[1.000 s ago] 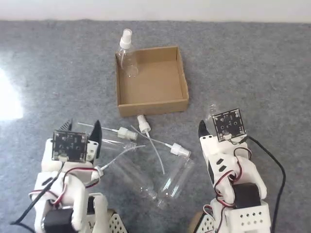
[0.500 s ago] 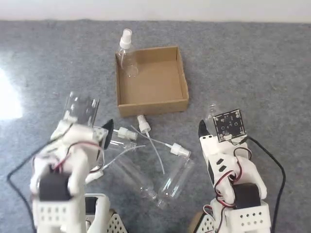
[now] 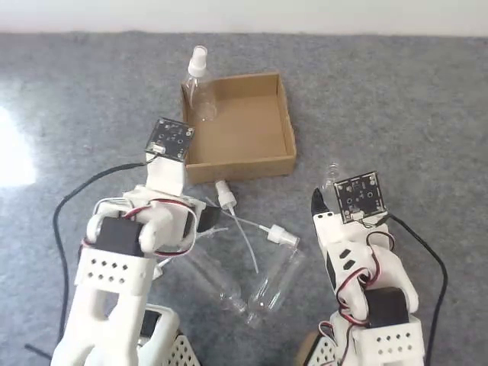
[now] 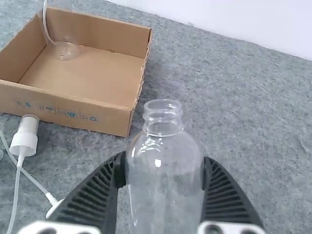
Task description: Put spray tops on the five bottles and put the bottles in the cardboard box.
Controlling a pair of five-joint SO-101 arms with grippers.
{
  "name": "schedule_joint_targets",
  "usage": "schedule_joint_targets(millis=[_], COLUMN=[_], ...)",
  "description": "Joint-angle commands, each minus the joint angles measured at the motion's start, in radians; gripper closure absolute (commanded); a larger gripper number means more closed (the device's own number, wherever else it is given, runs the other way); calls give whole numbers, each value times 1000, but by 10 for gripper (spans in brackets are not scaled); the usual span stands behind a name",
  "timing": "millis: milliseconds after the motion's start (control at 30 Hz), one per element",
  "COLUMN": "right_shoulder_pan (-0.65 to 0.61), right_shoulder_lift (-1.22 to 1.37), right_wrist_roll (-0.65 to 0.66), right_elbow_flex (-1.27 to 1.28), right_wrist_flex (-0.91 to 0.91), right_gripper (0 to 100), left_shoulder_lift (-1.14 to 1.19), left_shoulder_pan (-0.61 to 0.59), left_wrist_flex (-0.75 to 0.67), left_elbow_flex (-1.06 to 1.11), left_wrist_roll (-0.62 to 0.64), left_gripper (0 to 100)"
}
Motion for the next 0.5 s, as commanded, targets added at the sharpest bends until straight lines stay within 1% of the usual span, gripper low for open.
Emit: schedule_joint_targets(millis=[0,167,267,400,467], right_shoulder_pan=[13,13,13,13,13], right_shoulder_lift=[-16,-16,-16,-16,-16], right_wrist_roll=[-9,-9,-9,-9,-9], right_elbow_flex=[-11,-11,-11,-11,-11], right_wrist_flex=[-21,-21,-21,-21,-21], right_gripper=[890,890,890,890,890], left_shoulder_lift=[31,110,173,261,304], left_shoulder_pan=[51,101,110,112,112], left_wrist_flex=[-37,-77,-109,-114,-114], left_elbow_flex=[-58,-59,-73,-128,-159], left_wrist_roll=[78,100,121,138,167], left_gripper=[709,710,710,713,739])
